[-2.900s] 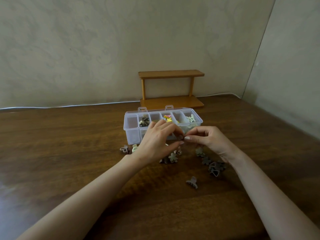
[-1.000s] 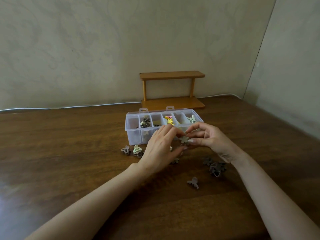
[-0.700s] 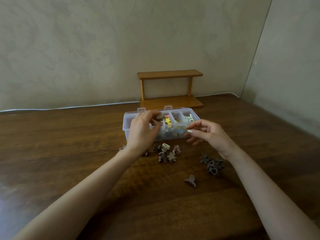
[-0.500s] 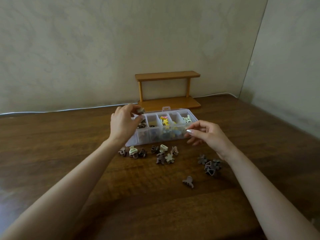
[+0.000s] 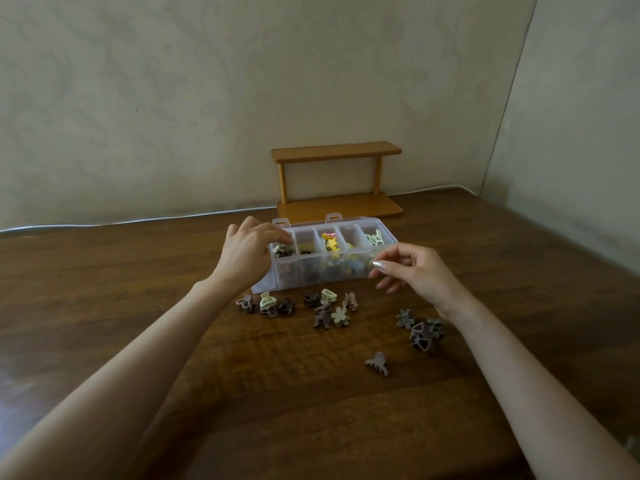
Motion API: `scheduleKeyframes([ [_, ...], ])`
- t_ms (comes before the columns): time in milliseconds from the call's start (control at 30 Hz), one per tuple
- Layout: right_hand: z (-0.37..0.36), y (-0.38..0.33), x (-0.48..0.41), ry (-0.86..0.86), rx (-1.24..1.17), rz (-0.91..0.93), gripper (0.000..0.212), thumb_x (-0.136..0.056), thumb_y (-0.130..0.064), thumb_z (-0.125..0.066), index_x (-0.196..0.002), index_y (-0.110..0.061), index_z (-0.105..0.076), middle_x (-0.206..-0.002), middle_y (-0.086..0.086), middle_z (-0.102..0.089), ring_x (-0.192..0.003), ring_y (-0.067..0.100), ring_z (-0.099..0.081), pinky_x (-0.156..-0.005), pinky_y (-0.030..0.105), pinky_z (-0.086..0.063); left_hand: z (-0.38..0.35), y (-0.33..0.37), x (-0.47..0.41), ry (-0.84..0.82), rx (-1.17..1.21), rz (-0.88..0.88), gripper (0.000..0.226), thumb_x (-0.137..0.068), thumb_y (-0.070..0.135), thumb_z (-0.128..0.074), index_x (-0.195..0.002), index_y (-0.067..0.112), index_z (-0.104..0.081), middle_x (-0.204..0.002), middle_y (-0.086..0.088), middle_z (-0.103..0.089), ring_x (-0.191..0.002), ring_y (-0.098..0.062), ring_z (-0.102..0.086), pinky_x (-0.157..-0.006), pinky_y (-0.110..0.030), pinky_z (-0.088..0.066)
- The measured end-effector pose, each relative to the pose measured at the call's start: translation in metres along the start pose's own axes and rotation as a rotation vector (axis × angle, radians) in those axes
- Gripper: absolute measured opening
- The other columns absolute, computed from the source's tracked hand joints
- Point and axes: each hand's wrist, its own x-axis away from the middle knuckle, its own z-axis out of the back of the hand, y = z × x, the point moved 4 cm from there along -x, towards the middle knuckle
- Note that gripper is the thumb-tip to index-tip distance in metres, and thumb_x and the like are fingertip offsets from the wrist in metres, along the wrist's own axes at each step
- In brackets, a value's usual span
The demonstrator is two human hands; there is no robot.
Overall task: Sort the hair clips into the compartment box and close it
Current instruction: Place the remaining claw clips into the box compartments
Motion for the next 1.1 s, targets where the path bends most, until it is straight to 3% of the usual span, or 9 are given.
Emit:
scheduleKeyframes([
  [200, 0.001, 0.001, 0.000, 0.007, 0.006, 0.003, 0.012, -0.090, -0.011, -0.057, -0.100, -0.009, -0.064, -0.091, 0.008, -0.071, -0.078, 0.020, -0.069, -0.065, 0.024, -0.056, 0.001, -0.003, 0.003, 0.083, 0.023, 0.051, 0.039, -0.088, -0.003, -0.042, -0.099, 0.022, -0.069, -0.114, 0.001, -0.062, -0.103, -0.021, -0.047, -0.086, -0.036, -0.032],
  [333, 0.000, 0.000, 0.000, 0.005, 0.019, 0.003, 0.011, -0.090, -0.012, -0.057, -0.099, -0.009, -0.064, -0.091, 0.007, -0.071, -0.079, 0.021, -0.069, -0.065, 0.024, -0.056, -0.003, -0.001, 0.002, 0.001, -0.034, 0.046, 0.040, -0.090, 0.001, -0.040, -0.107, 0.024, -0.067, -0.122, 0.004, -0.061, -0.105, -0.019, -0.044, -0.088, -0.036, -0.029],
  [433, 0.001, 0.001, 0.000, 0.007, 0.026, 0.003, 0.011, -0.091, -0.012, -0.057, -0.098, -0.010, -0.064, -0.090, 0.006, -0.071, -0.078, 0.019, -0.069, -0.065, 0.024, -0.056, 0.001, 0.000, 0.002, 0.000, 0.062, 0.067, 0.041, -0.088, -0.002, -0.039, -0.105, 0.023, -0.067, -0.112, 0.005, -0.061, -0.106, -0.019, -0.045, -0.089, -0.035, -0.028],
  [600, 0.000, 0.001, -0.001, -0.008, 0.027, -0.001, 0.012, -0.090, -0.012, -0.058, -0.099, -0.008, -0.064, -0.091, 0.007, -0.071, -0.079, 0.020, -0.069, -0.066, 0.025, -0.056, 0.002, -0.004, 0.000, -0.078, 0.093, 0.040, 0.032, -0.089, 0.007, -0.040, -0.112, 0.023, -0.055, -0.116, 0.012, -0.063, -0.112, -0.014, -0.045, -0.093, -0.036, -0.025],
  [733, 0.001, 0.002, -0.001, 0.003, 0.037, -0.007, 0.011, -0.090, -0.012, -0.058, -0.098, -0.010, -0.064, -0.091, 0.006, -0.071, -0.079, 0.020, -0.069, -0.066, 0.025, -0.055, 0.009, -0.003, 0.004, 0.093, 0.080, 0.052, 0.024, -0.090, 0.010, -0.044, -0.107, 0.021, -0.057, -0.106, 0.011, -0.067, -0.106, -0.016, -0.048, -0.091, -0.039, -0.028],
  [967, 0.002, 0.002, -0.001, -0.001, 0.062, -0.013, 0.010, -0.090, -0.013, -0.058, -0.098, -0.012, -0.064, -0.091, 0.005, -0.071, -0.079, 0.018, -0.069, -0.066, 0.025, -0.055, 0.007, 0.001, 0.002, -0.006, -0.024, -0.002, 0.028, -0.090, 0.014, -0.046, -0.114, 0.023, -0.056, -0.114, 0.009, -0.064, -0.108, -0.016, -0.045, -0.090, -0.037, -0.027],
  [1100, 0.008, 0.002, -0.001, -0.007, 0.124, -0.023, 0.011, -0.089, -0.014, -0.060, -0.099, -0.012, -0.064, -0.092, 0.005, -0.071, -0.076, 0.017, -0.068, -0.062, 0.023, -0.052, 0.011, 0.014, 0.012, 0.210, 0.027, -0.034, 0.022, -0.087, 0.009, -0.053, -0.106, 0.017, -0.060, -0.112, -0.002, -0.063, -0.105, -0.025, -0.048, -0.081, -0.035, -0.032],
])
